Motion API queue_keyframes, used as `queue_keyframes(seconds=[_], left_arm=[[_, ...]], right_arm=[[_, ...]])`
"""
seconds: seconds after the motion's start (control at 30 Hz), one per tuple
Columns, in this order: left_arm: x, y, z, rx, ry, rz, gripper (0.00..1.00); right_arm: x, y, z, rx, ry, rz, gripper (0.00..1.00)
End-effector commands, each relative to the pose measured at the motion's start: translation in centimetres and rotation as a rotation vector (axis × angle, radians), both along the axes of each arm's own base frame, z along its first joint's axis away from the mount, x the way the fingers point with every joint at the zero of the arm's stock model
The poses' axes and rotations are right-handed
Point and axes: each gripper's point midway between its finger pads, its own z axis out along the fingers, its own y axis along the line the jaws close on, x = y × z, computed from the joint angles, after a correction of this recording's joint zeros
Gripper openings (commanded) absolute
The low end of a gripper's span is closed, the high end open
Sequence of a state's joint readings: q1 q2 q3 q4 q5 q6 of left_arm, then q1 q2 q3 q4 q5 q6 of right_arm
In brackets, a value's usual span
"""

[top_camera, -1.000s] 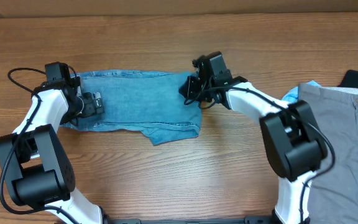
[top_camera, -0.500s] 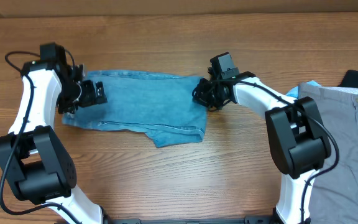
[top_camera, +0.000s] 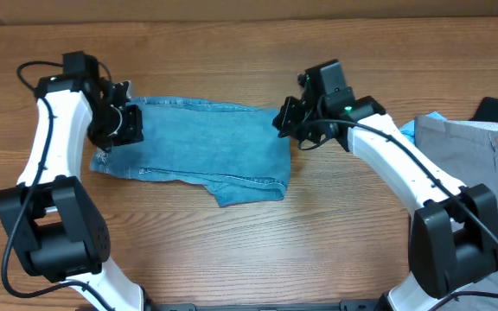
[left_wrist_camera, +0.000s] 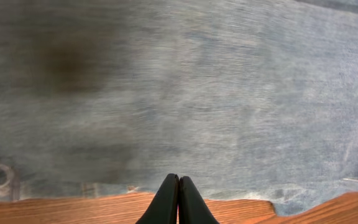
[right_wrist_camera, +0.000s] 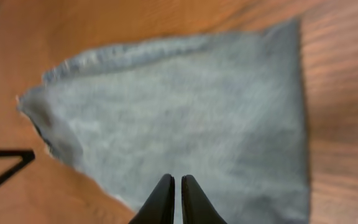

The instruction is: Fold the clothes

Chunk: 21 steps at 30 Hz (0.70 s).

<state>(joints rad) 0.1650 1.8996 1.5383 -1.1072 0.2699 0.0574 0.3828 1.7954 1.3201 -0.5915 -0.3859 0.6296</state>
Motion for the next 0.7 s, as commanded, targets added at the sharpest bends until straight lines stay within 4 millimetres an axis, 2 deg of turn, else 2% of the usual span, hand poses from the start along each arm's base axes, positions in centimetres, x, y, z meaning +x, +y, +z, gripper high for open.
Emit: queue_keyframes(seconds=[0.0,0.1,0.17,0.27,0.4,0.57,0.67], left_arm=[[0.9,-1.1,-0.4,0.12,-0.026,-0.039,0.04],[1.4,0.7,-1.9,0.279,-0.037,0.041,0.04],[1.8,2.1,-2.9,0.352,-0.058,0.108,0.04],[1.7,2.8,-4.3,0.357,-0.072,0.132,0.04],[0.9,3.9,-5.7,0.358,-0.061,0.159,0.04],[0.5,5.9,-6.6,0.364,-0.062,0.214,0.04],[0.5,7.7,-6.6,0.367,-0.07,0.259,0.04]], right_arm=[[-1.5,2.2,-0.5,0.012,0.014,0.07,0.1],[-2.0,2.0,-2.6,-0.044,0.056,0.019,0.15],[-2.4,1.6,-4.7,-0.071,0.117,-0.033,0.15],[-3.2,1.7,-7.3,-0.08,0.196,-0.029,0.13],[-4.6,2.4,-10.1,-0.054,0.304,0.002,0.06],[-6.8,0.8,-14.2,-0.121,0.507,-0.116,0.04],[-7.8,-0.2,-15.0,-0.146,0.58,-0.159,0.04]])
